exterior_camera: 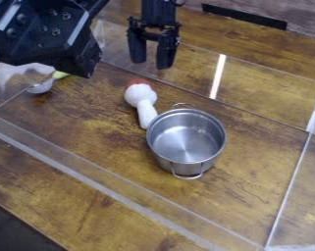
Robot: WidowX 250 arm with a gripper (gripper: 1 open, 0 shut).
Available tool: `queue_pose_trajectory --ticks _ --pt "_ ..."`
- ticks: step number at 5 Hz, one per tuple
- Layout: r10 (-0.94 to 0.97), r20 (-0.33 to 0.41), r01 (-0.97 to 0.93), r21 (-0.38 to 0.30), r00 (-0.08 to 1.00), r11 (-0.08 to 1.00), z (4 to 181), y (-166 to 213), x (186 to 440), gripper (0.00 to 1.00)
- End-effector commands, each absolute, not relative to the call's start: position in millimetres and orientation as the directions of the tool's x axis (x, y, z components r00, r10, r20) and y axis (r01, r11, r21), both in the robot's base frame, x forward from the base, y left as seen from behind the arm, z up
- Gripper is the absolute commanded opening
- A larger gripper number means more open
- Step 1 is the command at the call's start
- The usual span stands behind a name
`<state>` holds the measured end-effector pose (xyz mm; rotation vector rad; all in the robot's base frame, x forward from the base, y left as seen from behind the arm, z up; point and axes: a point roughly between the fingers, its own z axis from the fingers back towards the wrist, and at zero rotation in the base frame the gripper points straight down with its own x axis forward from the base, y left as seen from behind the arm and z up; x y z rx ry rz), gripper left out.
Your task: Move the green spoon to the left
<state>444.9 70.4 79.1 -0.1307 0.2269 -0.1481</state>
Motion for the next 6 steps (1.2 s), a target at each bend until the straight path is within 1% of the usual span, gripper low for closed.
queue_pose_trajectory --ticks 1,4,6 --pt "-0.196 -0.146 0.171 -0.163 0.970 0.972 119.4 54.7 451.0 1.00" --pt "-0.227 -0.157 0.181 -0.261 0.961 0.948 144.7 41.8 450.1 1.00" --pt "-0.213 -0.168 0.163 -0.266 0.963 0.950 138.8 51.5 446.9 1.00"
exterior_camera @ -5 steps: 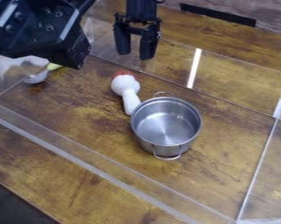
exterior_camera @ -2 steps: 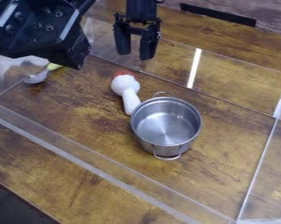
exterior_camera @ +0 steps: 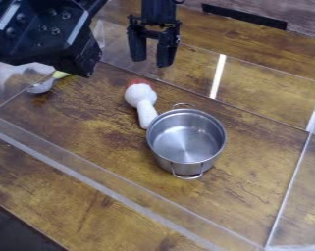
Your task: Move the green spoon to the left
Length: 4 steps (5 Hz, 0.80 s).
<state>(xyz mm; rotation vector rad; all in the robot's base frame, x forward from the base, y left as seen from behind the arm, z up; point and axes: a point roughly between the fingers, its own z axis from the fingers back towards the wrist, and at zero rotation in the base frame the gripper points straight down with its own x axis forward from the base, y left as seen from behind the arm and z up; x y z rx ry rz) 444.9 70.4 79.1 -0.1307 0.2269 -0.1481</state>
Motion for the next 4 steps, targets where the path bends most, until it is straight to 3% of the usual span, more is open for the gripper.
queue_pose_trajectory --ticks 1,4 --pt "-0.205 -0.171 0.155 -0.269 0.964 0.951 136.6 56.3 444.9 1.00" --pt "-0.184 -0.186 0.129 -0.275 0.965 0.953 128.5 71.1 439.2 1.00"
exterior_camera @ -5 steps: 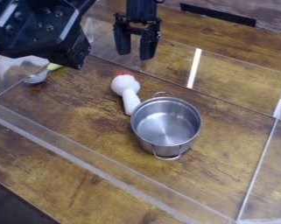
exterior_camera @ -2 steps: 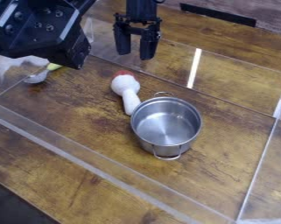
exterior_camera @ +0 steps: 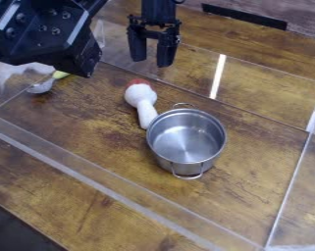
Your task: Move the green spoon to the left
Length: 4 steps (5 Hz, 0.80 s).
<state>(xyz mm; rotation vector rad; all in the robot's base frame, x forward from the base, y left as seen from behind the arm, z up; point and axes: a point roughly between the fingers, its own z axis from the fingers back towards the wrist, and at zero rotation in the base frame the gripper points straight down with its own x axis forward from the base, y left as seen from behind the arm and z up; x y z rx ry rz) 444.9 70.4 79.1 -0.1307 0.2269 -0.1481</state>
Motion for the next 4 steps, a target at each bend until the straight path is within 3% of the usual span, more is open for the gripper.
queue_pose_trajectory --ticks 1,4 --pt "-0.177 -0.191 0.120 -0.278 0.965 0.953 125.8 75.7 437.2 1.00" --pt "-0.156 -0.203 0.094 -0.285 0.967 0.954 118.5 89.9 430.8 1.00"
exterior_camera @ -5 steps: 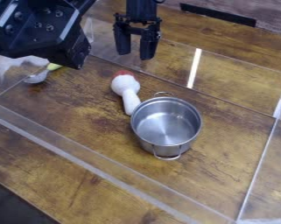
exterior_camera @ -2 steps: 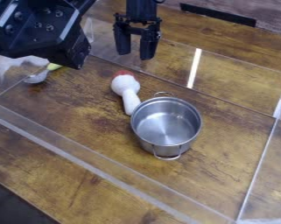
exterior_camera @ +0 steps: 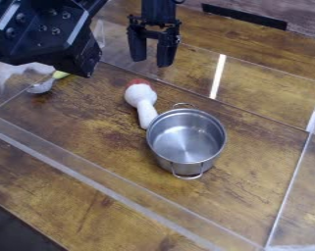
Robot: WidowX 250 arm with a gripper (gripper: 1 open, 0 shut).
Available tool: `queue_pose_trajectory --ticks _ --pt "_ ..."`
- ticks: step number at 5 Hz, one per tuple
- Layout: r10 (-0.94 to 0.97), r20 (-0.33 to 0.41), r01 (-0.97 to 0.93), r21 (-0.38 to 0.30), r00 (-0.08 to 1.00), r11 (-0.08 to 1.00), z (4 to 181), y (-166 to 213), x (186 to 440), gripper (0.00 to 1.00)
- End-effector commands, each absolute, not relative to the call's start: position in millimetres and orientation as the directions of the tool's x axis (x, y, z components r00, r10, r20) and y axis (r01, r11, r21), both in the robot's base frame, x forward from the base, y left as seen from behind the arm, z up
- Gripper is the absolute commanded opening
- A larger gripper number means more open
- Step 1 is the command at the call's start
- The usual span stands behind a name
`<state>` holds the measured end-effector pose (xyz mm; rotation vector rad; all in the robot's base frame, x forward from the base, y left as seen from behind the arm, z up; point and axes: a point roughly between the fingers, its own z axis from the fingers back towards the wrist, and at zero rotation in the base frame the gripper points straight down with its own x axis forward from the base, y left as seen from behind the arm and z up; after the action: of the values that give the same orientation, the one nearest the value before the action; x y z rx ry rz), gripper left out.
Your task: Move the green spoon to the left
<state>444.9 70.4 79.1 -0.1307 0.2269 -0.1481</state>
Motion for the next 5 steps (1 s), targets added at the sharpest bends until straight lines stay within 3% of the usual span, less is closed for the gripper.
queue_pose_trajectory --ticks 1,5 --pt "-0.149 -0.207 0.085 -0.287 0.967 0.954 116.3 94.6 428.4 1.00" --pt "-0.121 -0.224 0.051 -0.295 0.967 0.954 106.4 112.9 418.9 1.00"
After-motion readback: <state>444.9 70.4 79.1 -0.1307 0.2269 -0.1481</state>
